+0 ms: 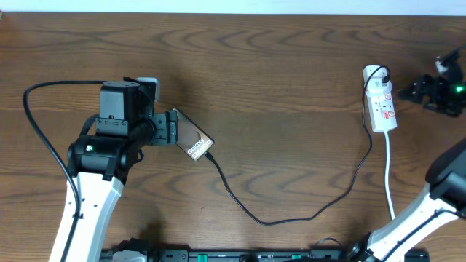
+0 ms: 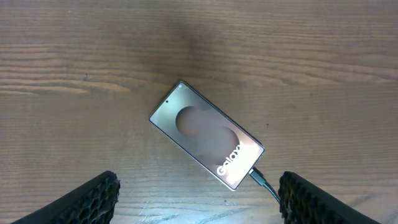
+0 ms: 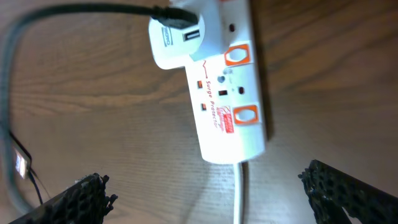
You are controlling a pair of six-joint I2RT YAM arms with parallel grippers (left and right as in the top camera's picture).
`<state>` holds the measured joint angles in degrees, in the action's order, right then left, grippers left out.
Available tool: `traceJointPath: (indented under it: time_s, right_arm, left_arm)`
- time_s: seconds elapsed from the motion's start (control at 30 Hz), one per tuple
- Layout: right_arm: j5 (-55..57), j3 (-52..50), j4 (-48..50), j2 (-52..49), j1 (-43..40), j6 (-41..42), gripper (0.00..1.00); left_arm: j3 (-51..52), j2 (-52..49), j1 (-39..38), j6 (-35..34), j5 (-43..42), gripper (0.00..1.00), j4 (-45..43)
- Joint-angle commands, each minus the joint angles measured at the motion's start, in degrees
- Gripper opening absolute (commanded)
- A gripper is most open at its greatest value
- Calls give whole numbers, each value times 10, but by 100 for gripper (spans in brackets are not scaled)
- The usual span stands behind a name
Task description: Plug charger to phone and switch on socket
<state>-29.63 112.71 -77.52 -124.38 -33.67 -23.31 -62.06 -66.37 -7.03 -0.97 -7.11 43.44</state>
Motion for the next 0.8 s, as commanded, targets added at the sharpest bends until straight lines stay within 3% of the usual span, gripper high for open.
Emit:
traceJointPath:
  time_s: [0.0, 0.77]
  right_arm:
    - [-24, 0, 2, -29, 22, -36, 99]
    - [-22, 0, 80, -62, 75, -46, 99]
  left_arm:
    - [-5, 2, -2, 12, 7, 83, 0]
    - [-5, 2, -2, 12, 7, 83, 0]
